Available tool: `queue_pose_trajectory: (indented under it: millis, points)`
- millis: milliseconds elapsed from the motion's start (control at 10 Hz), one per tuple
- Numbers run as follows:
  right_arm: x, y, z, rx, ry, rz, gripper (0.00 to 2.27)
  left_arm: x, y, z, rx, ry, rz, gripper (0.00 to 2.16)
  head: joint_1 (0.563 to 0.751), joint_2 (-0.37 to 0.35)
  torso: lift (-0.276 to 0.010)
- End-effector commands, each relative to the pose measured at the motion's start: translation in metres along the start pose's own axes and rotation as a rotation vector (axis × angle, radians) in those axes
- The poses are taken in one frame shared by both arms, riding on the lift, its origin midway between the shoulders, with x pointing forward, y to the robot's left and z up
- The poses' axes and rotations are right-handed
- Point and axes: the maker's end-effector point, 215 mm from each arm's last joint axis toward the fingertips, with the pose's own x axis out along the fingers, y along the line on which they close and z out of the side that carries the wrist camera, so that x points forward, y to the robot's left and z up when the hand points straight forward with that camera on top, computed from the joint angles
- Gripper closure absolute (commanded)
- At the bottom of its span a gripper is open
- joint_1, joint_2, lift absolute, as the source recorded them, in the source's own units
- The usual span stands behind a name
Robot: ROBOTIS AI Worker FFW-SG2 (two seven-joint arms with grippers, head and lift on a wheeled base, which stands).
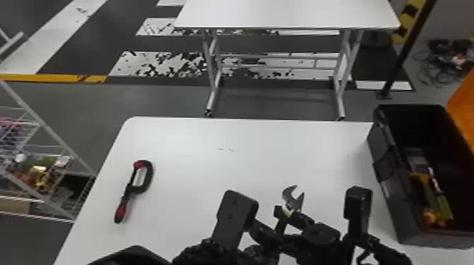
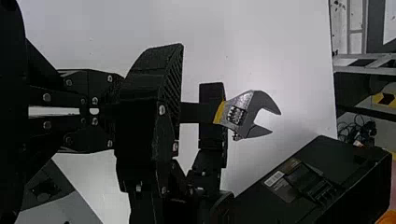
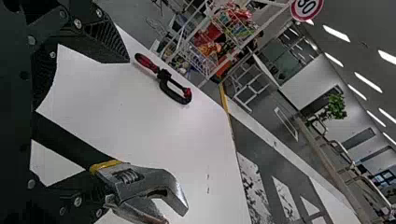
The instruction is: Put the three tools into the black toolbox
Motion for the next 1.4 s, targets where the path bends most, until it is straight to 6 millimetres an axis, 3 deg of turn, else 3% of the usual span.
queue_pose_trajectory:
  millis: [0, 100, 900, 1000, 1100, 1300]
  points:
    - [-0.001, -0.004, 0.001, -0.006, -0.009, -0.039, 2.04, 0.002, 0.001, -0.002, 0.003, 0.005, 0.005, 1.89, 0.695, 0.112, -0.051]
    - [-0.002, -0.005, 0.005, -0.019, -0.014, -0.049, 2.24, 0.002, 0.002, -0.001, 0.003, 0.003, 0.006, 1.89, 0.695, 0.107, -0.051]
    - [-0.014, 0.002, 0.013, -0.037, -0.01, -0.057, 2.24, 0.002, 0.008, -0.001, -0.002, 0.004, 0.024, 1.88, 0.695, 0.105, -0.051]
    - [-0.017, 0.002, 0.014, -0.038, -0.014, -0.061, 2.24, 0.001, 0.007, -0.002, -0.003, 0.004, 0.024, 1.14, 0.695, 0.102, -0.051]
    - [-0.022, 0.0, 0.018, -0.042, -0.02, -0.069, 2.24, -0.001, 0.006, -0.004, -0.005, 0.006, 0.023, 0.0, 0.695, 0.098, -0.051]
    - [-0.036, -0.01, 0.037, -0.061, -0.052, -0.097, 2.24, -0.005, 0.005, -0.008, -0.014, 0.006, 0.027, 0.0, 0.695, 0.085, -0.051]
